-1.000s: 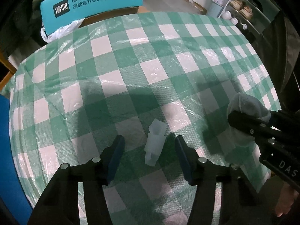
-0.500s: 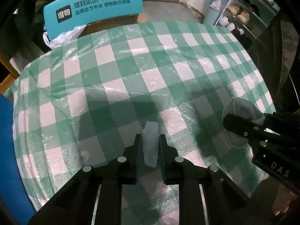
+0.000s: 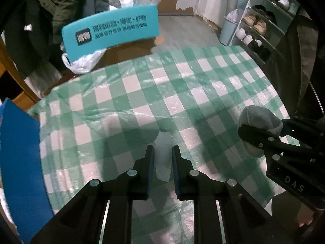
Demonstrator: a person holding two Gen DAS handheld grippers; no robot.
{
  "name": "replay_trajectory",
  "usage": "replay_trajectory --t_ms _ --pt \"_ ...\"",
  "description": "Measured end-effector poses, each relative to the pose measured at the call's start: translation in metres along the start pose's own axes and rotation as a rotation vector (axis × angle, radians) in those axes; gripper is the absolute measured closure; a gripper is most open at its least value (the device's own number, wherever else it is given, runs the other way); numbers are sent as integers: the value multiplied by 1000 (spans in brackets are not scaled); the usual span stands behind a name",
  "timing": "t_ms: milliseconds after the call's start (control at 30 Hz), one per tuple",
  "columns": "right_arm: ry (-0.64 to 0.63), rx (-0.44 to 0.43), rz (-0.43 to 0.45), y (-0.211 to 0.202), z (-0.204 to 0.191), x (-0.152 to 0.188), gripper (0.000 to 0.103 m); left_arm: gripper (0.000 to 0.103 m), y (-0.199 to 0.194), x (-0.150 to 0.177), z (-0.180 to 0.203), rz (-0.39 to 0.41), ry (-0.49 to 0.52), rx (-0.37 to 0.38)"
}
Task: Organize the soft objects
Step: 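Carry the grey sock and white item with both tools over the box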
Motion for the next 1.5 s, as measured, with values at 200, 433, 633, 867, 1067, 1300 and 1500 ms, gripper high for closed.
replay_trajectory --t_ms 200,433,633,867,1067,1300,1500 --pt "-45 -4 30 -15 -18 -6 74 86 -21 -2 -14 28 -23 -18" --pt "-78 -15 55 -31 -36 -11 74 86 -43 -2 -26 60 -31 -33" --pt "-115 -30 76 -43 -54 -17 74 86 -59 0 -37 84 -32 -54" --pt "-154 -43 87 -50 -75 -20 74 86 -75 6 -58 103 -58 -74" --pt "-181 -62 95 -57 -95 -23 74 86 -88 13 -75 118 -79 -91" --pt "-215 -96 110 -65 -124 -28 74 86 -104 22 -97 132 -100 -112" --pt "-255 -124 117 -70 -153 -33 74 86 -120 28 -120 152 -134 -124"
Point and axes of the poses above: each gripper's, at about its wrist camera, not at the fingertips, and y roughly the way its jaws point, z to its right, x to its underside, the point moved 10 cm from there along y, roughly the way its jaws point, and after that the axes turned 5 degrees about -x, right-handed, at the moved point
